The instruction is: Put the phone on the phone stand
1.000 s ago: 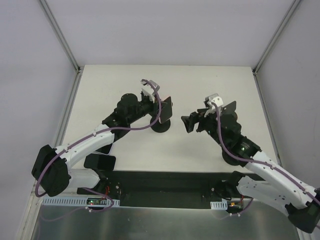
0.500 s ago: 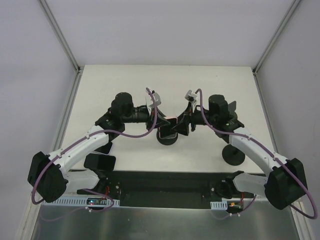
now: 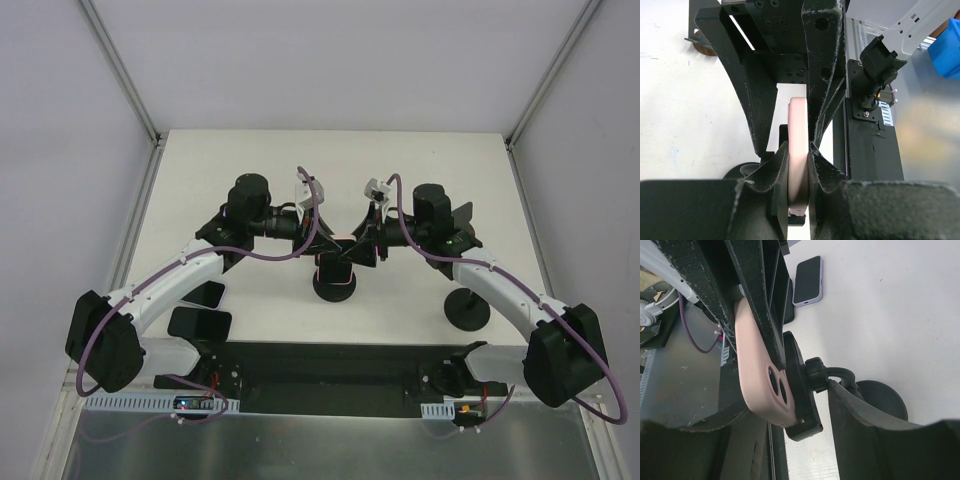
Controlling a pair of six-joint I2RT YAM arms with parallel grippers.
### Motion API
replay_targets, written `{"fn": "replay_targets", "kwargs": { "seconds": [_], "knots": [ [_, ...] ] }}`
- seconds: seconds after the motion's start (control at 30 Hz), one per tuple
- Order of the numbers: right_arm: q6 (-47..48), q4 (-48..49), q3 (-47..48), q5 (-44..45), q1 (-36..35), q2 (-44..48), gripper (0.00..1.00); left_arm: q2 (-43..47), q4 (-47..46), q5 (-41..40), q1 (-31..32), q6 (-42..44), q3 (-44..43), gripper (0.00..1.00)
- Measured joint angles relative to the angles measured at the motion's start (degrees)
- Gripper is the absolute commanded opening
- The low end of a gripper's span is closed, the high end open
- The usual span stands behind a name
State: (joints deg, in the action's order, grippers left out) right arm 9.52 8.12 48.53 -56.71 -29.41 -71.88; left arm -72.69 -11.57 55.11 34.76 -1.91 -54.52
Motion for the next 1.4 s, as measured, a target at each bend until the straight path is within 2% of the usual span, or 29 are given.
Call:
{"fn": "replay_targets", "kwargs": {
  "seconds": [0.07, 0.13, 0.53, 0.57, 0.67, 0.7, 0.83, 1.2, 1.23, 1.3, 1.37, 1.4],
  "knots": [
    [0.1, 0.0, 0.0, 0.1, 0.0, 0.0, 0.62, -0.2, -0.1, 0.0, 0.0, -0.2, -0.1, 0.0],
    [0.2, 0.0, 0.0, 0.3, -0.1, -0.2, 0.68, -0.3, -0.2, 0.1, 0.0, -0.2, -0.2, 0.0],
    [2.1, -1.6, 0.0, 2.5, -0.2, -1.4, 0.67, -0.4, -0.5, 0.1, 0.0, -0.4, -0.2, 0.0],
    [2.1, -1.7, 0.0, 2.6, -0.4, -1.5, 0.65, -0.4, -0.5, 0.1, 0.0, -0.4, -0.2, 0.0],
    [2.2, -2.0, 0.0, 2.4, -0.9, -1.9, 0.33, -0.4, -1.2, -0.3, 0.0, -0.7, 0.1, 0.0],
    [2.3, -2.0, 0.1, 2.3, -1.2, -1.9, 0.03, -0.4, -1.7, -0.5, -0.1, -0.8, 0.3, 0.0],
    [4.3, -1.3, 0.4, 3.8, -2.6, -2.1, 0.0, -0.4, -4.0, -2.5, -1.2, -3.3, 1.2, 0.0],
    [-7.6, 0.1, -2.9, 20.5, -9.6, 3.0, 0.0, 2.0, -6.8, -2.6, -1.5, -3.4, 4.3, 0.0],
    [-8.0, 0.3, -3.0, 20.9, -9.7, 3.0, 0.11, 2.0, -7.0, -2.6, -1.5, -3.4, 4.4, 0.0],
    [-8.3, 0.2, -2.8, 20.5, -9.4, 2.8, 0.56, 2.1, -7.4, -2.6, -1.5, -3.5, 4.6, 0.0],
    [-8.4, -0.5, -2.1, 19.2, -8.9, 2.2, 0.68, 2.2, -7.9, -2.7, -1.5, -3.8, 4.9, 0.0],
    [-8.9, -0.7, -1.6, 19.7, -8.8, 1.7, 0.77, 2.3, -8.6, -3.2, -1.1, -3.9, 5.3, 0.0]
  ]
}}
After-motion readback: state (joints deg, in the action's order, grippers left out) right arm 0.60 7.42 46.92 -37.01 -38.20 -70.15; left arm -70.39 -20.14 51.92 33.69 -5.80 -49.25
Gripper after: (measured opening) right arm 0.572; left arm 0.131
